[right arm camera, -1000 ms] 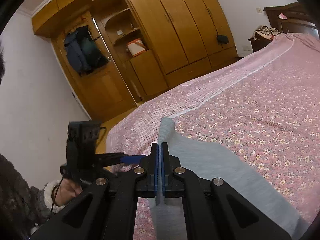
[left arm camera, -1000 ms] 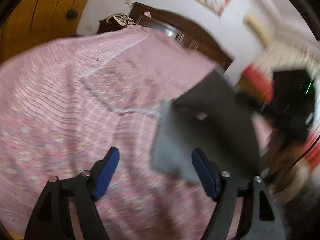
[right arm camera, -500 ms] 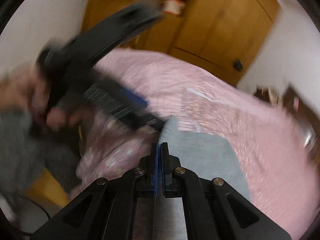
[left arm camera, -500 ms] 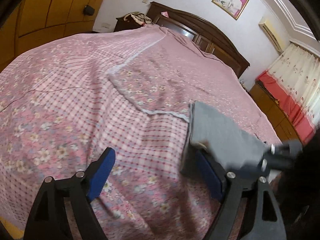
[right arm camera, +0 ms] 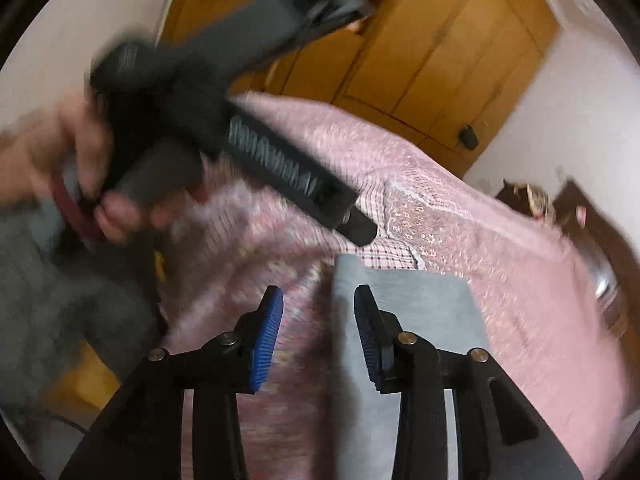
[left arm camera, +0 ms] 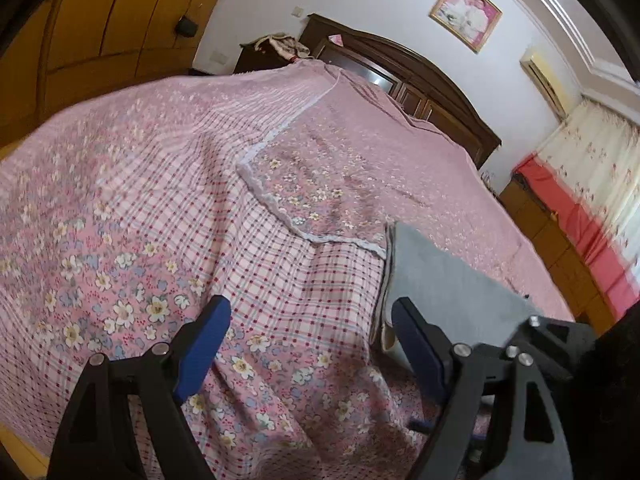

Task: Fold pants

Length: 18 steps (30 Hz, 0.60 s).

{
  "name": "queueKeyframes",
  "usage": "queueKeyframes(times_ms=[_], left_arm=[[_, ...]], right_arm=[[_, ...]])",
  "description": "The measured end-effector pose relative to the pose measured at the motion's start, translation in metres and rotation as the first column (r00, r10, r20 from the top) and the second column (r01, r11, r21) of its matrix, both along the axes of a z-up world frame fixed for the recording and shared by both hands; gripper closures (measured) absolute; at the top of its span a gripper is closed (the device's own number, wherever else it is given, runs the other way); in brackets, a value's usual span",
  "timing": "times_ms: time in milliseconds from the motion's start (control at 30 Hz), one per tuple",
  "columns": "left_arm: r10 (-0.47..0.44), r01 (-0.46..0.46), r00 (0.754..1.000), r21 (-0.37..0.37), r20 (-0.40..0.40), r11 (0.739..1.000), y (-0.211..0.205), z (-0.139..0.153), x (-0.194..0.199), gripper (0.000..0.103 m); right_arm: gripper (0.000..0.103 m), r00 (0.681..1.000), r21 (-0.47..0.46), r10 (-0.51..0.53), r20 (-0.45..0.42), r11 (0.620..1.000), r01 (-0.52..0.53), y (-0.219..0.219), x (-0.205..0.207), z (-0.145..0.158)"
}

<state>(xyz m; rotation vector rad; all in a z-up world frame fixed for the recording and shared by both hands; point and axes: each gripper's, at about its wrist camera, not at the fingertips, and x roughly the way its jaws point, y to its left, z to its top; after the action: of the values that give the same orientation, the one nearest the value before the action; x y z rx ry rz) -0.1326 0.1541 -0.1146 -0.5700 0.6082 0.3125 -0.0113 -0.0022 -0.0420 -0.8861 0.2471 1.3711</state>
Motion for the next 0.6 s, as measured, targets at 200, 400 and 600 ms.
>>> queueKeyframes(times_ms=[200,400,600], left_arm=[[-0.078,0.091,0.994,0.192,-0.073,0.977,-0.054,0.037,0.046,0.029],[-0.347,0.353,0.935,0.241,-0.072,0.904,-0.13,0.066,0.135,0.029],[-0.534,0.55,0.834,0.123,-0.139,0.826,-0.216,0.035,0.235,0.084]], right_arm=[[0.063,0.901,0.109,-0.248,-0.357,0.947,0.303,-0.088,0.042,0.032],[0.063,0.667,0.123,-0.525,-0.528,0.73,0.672,-0.256,0.126,0.055],[0.079,0.471,0.206,-0.478,-0.741,0.507,0.837,-0.369,0.224,0.064]])
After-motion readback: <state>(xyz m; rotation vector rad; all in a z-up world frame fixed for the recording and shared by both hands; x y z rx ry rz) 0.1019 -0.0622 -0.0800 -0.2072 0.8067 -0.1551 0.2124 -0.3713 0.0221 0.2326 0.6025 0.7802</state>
